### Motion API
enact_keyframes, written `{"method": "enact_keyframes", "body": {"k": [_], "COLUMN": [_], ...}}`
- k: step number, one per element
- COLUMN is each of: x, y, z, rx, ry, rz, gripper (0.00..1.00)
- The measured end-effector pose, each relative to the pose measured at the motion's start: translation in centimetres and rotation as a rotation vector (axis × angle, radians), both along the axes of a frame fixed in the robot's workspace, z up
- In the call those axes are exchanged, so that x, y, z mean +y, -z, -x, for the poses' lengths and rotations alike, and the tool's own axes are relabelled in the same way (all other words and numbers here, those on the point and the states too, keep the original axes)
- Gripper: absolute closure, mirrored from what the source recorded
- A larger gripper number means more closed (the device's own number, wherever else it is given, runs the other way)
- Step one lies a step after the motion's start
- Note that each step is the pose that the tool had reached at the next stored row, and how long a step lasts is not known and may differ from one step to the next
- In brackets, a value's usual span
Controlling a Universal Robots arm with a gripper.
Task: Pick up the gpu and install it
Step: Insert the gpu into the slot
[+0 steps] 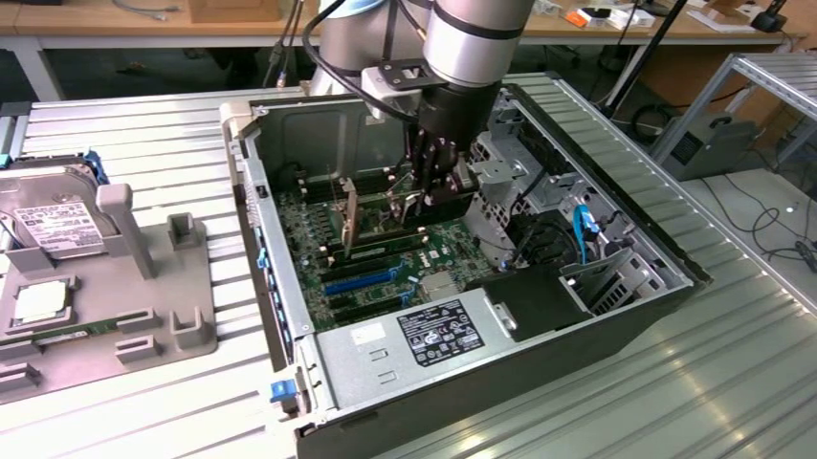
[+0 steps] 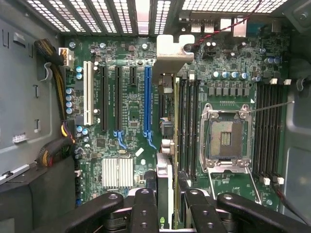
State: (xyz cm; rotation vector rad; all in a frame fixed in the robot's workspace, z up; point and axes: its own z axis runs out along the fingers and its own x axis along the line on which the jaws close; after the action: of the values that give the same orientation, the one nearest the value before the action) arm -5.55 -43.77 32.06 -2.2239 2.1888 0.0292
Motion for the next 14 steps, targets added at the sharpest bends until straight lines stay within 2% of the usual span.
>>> {"method": "enact_keyframes", "body": {"k": [14], "x": [-0.35], "y": [0.46], "z": [0.39], "rx": [0.0], "ry": [0.0], "rz": [0.0], "gripper": [0.73]}}
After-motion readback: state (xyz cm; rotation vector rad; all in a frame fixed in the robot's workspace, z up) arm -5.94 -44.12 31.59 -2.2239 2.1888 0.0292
